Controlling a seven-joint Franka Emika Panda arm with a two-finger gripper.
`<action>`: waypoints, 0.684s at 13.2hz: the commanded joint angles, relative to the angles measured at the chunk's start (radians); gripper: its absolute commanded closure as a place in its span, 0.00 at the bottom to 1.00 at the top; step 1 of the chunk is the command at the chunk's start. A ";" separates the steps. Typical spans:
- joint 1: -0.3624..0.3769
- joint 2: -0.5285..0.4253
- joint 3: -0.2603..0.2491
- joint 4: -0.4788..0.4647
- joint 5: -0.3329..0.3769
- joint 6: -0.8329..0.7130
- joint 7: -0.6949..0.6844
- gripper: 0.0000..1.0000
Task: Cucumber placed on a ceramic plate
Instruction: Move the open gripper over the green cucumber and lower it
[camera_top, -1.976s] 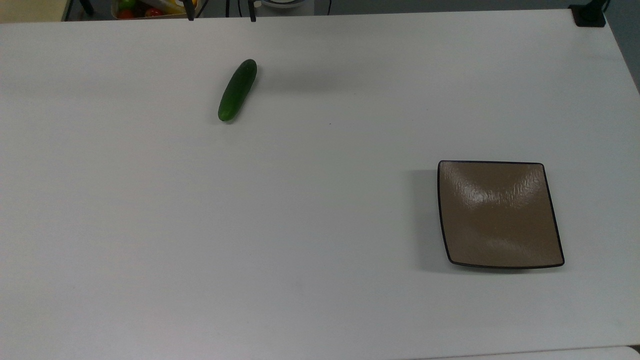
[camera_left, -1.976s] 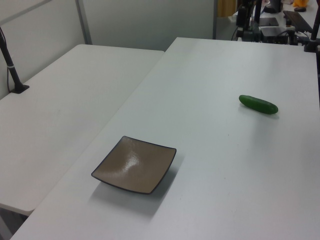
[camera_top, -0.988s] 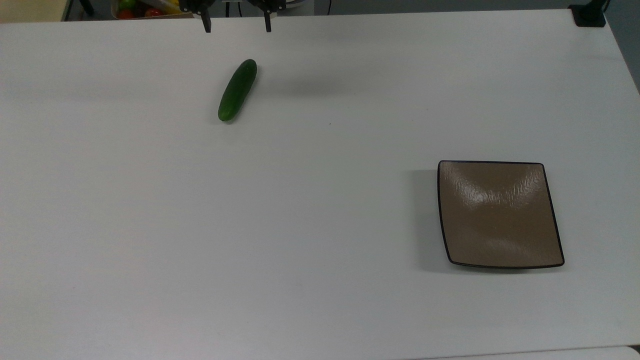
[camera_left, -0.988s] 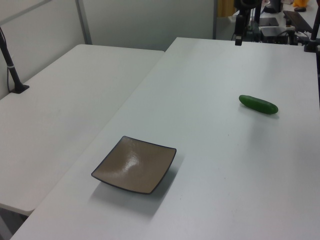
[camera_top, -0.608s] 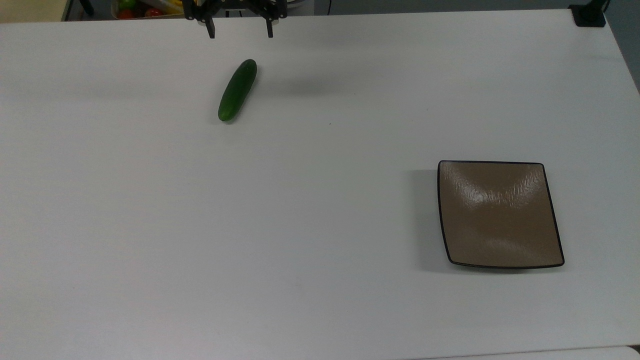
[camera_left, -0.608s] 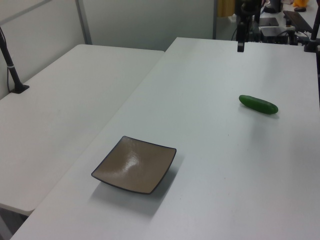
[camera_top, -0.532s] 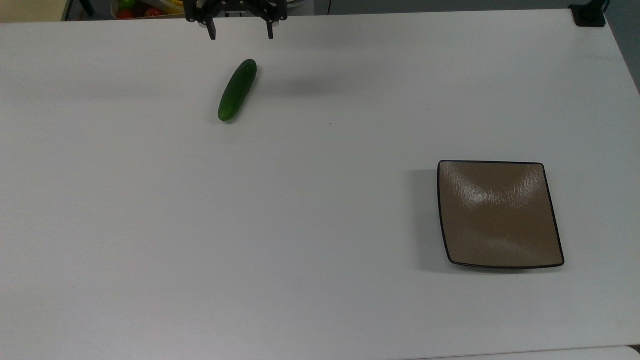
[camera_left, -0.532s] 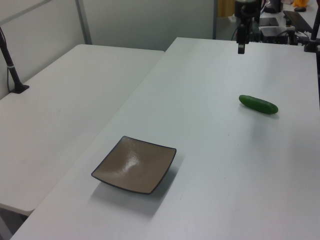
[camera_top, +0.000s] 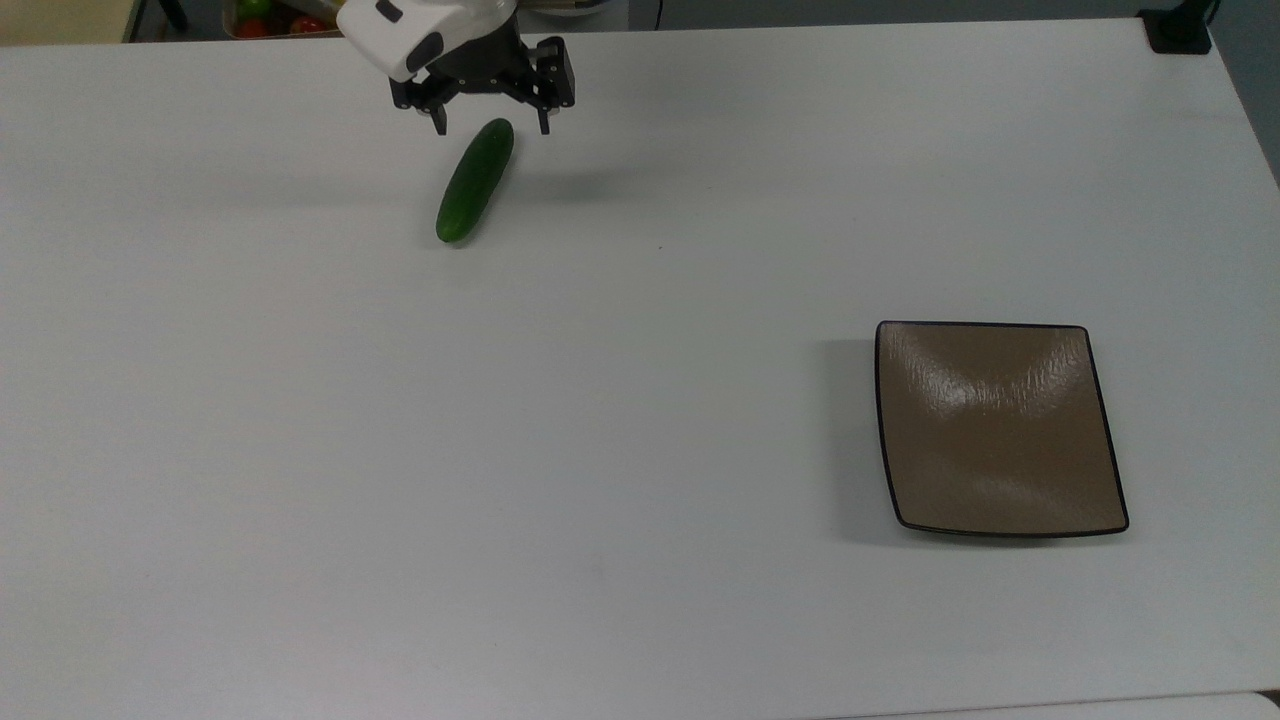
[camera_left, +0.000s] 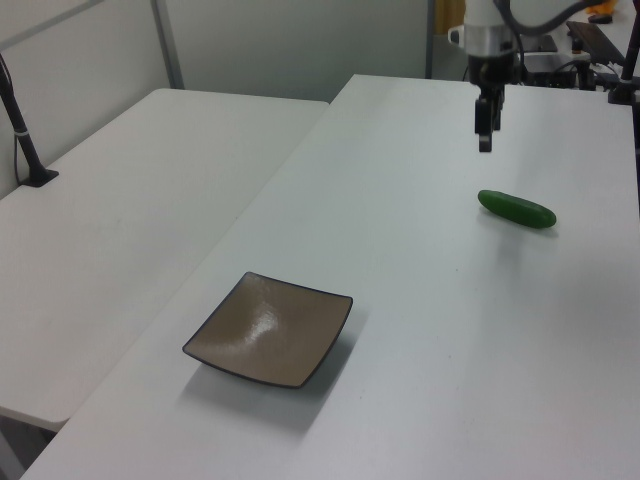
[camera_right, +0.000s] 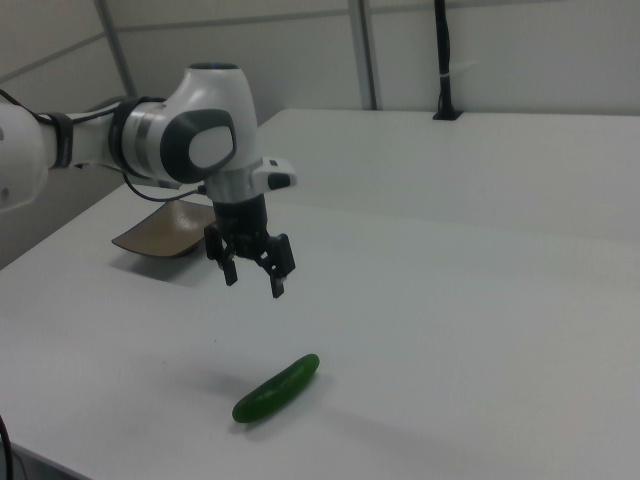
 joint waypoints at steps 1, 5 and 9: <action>-0.013 -0.026 -0.007 -0.085 -0.001 0.046 -0.010 0.00; -0.028 -0.029 -0.009 -0.194 -0.004 0.170 0.014 0.00; -0.030 -0.027 -0.009 -0.276 -0.039 0.264 0.045 0.00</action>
